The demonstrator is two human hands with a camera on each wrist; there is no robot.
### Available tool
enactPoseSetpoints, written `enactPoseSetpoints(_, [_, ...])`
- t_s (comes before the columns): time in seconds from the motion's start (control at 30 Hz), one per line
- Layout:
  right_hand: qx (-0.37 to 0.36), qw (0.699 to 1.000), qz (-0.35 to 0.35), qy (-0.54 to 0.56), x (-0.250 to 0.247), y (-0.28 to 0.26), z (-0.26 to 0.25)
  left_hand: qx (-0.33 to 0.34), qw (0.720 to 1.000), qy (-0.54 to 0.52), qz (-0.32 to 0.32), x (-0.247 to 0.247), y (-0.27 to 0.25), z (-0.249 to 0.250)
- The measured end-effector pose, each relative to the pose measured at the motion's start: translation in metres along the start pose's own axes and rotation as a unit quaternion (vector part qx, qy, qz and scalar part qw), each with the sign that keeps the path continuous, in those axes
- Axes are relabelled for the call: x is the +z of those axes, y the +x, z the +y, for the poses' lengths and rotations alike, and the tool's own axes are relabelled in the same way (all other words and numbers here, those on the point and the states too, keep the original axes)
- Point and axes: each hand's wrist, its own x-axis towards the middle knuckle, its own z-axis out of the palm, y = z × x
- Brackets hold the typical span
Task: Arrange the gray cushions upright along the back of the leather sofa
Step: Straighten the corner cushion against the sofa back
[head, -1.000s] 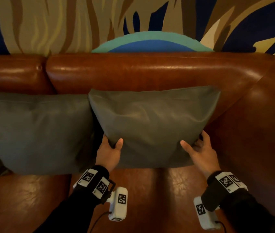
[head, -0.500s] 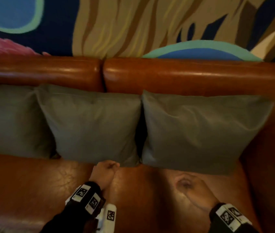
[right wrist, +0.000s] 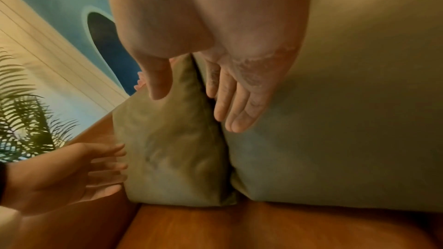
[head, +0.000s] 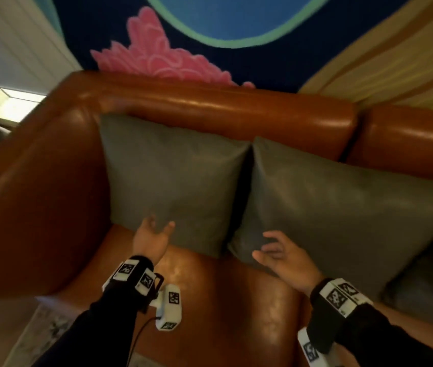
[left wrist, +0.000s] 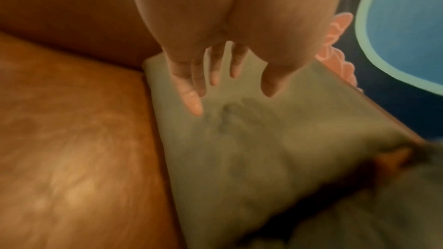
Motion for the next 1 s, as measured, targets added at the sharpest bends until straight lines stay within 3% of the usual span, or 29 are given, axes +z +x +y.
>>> enactPoseSetpoints(0.2, [0.042,0.989,0.108,0.096,0.068,0.077,-0.063,0.002,0.990,-0.143,-0.010,-0.076,0.117,-0.019])
enactPoseSetpoints(0.3, [0.062,0.968,0.150,0.191,0.084,0.098,-0.081,0.014,0.989,-0.150,-0.002,-0.093,0.144,-0.010])
enactPoseSetpoints(0.43, [0.065,0.955,0.162,0.240,0.098,0.119,-0.090,0.010,0.986,-0.164,-0.001,-0.103,0.177,-0.011])
enactPoseSetpoints(0.63, [0.018,0.941,0.173,0.289,0.115,0.130,-0.105,0.013,0.965,-0.250,-0.084,-0.105,0.203,-0.008])
enactPoseSetpoints(0.87, [-0.047,0.946,0.151,0.284,0.145,0.145,-0.137,0.029,0.948,-0.316,-0.037,-0.129,0.223,-0.037])
enactPoseSetpoints(1.0, [-0.032,0.957,0.151,0.246,0.143,0.162,-0.139,0.046,0.942,-0.331,-0.026,-0.122,0.227,-0.049])
